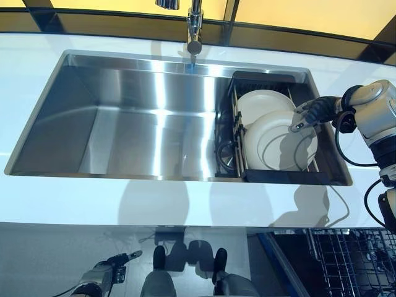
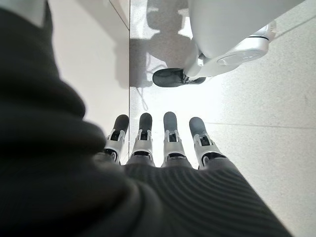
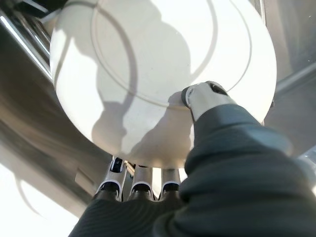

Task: Take plates into dishwasher

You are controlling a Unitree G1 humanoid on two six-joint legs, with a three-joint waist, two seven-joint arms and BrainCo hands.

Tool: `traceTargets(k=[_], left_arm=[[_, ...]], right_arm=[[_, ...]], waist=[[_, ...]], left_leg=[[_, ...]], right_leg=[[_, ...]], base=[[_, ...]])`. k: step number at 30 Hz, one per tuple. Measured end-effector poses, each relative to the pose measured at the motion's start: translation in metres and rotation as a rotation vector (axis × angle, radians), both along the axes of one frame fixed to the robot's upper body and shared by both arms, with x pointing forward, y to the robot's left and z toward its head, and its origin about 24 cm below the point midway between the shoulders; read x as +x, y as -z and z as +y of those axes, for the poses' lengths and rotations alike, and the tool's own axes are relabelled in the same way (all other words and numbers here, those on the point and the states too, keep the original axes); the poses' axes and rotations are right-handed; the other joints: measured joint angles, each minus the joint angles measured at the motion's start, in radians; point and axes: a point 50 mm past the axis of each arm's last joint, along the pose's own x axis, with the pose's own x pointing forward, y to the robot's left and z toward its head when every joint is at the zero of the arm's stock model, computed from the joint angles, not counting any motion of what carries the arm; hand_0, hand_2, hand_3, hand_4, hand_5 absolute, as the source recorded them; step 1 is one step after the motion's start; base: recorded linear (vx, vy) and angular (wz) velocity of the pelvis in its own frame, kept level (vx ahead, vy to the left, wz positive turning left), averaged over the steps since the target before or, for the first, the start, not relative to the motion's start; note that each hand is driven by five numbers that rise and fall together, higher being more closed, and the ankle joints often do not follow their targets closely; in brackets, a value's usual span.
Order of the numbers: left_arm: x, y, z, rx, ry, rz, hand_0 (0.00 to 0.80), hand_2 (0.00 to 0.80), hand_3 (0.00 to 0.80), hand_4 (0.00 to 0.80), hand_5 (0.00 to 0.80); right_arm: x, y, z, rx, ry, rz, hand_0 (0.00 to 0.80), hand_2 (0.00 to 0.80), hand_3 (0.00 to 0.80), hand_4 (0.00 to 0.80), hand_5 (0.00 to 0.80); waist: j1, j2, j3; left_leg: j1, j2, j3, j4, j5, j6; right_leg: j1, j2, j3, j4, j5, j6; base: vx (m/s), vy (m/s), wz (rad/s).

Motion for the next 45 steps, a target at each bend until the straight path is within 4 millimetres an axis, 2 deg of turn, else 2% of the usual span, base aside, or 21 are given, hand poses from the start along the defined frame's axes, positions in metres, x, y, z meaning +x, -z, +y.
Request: traceTargets(k=[9,10,11,21,22,23,32,45], left_arm=[[-0.003,0.001,0.0,-0.006,-0.001,0.01,0.0,0.0,0.0,0.0,0.0],[-0.003,0.001,0.0,-0.007,-0.001,0.011,0.0,0.0,0.0,0.0,0.0],[-0.003,0.001,0.0,-0.007,-0.001,0.011,0.0,0.0,0.0,0.0,0.0],[-0.004,0.001,0.0,-0.008,-0.001,0.013,0.0,0.0,0.0,0.0,0.0],[-0.004,0.001,0.0,-0.008,-0.001,0.013,0.0,0.0,0.0,0.0,0.0],[-0.004,0.002,0.0,-0.008,-0.001,0.013,0.0,0.0,0.0,0.0,0.0],[-0.004,0.002,0.0,-0.01,-0.003,0.019,0.0,0.0,0.0,0.0,0.0],[-0.005,0.002,0.0,-0.009,-0.004,0.03,0.0,0.0,0.0,0.0,0.0]], right_arm=[[-0.003,0.002,0.0,0.027,-0.013,0.013,0.8,0.8,0.8,0.8,0.8],[-0.003,0.002,-0.001,0.026,-0.012,0.014,0.436,0.436,0.436,0.436,0.436],[-0.003,0.002,-0.001,0.027,-0.014,0.011,0.0,0.0,0.0,0.0,0.0],[-0.007,0.007,-0.002,0.023,-0.03,0.039,0.0,0.0,0.0,0.0,0.0],[-0.007,0.007,-0.002,0.023,-0.03,0.042,0.687,0.687,0.687,0.687,0.687],[-0.007,0.008,-0.002,0.023,-0.031,0.044,0.8,0.8,0.8,0.8,0.8],[-0.009,0.015,0.002,0.143,-0.081,0.081,0.8,0.8,0.8,0.8,0.8],[0.001,0.013,0.02,0.15,-0.165,-0.041,0.8,0.8,0.8,0.8,0.8]], waist=[[-0.016,0.0,-0.006],[-0.015,0.0,-0.006],[-0.015,0.0,-0.007],[-0.017,0.0,-0.021],[-0.017,0.0,-0.024],[-0.017,0.001,-0.027],[-0.022,0.0,-0.034],[-0.019,0.0,-0.034]], left_leg=[[0.003,0.0,0.0,0.0,0.0,0.0],[0.003,0.0,0.0,0.0,0.0,0.0],[0.003,0.0,0.0,0.0,0.0,0.0],[0.003,0.0,0.002,0.0,0.0,0.0],[0.003,0.0,0.002,0.0,-0.001,0.0],[0.003,0.001,0.002,0.0,-0.001,0.0],[0.005,0.002,0.005,0.0,-0.001,-0.001],[0.018,0.003,0.009,0.0,-0.001,-0.001]], right_leg=[[0.002,0.001,0.0,0.0,0.0,0.0],[0.003,0.001,0.0,0.0,0.0,0.0],[0.003,0.001,0.001,0.0,0.0,0.0],[0.001,0.001,0.004,0.0,0.0,0.0],[0.001,0.001,0.004,0.0,0.0,0.0],[0.001,0.001,0.005,-0.001,0.0,0.0],[0.001,0.003,0.009,-0.003,0.003,-0.001],[0.01,0.004,0.01,-0.004,0.005,-0.002]], base=[[0.0,0.0,0.0],[0.0,0.0,0.0],[0.0,0.0,0.0],[0.0,0.0,0.0],[0.0,0.0,0.0],[0.0,0.0,0.0],[0.002,0.0,-0.01],[0.001,0.0,-0.01]])
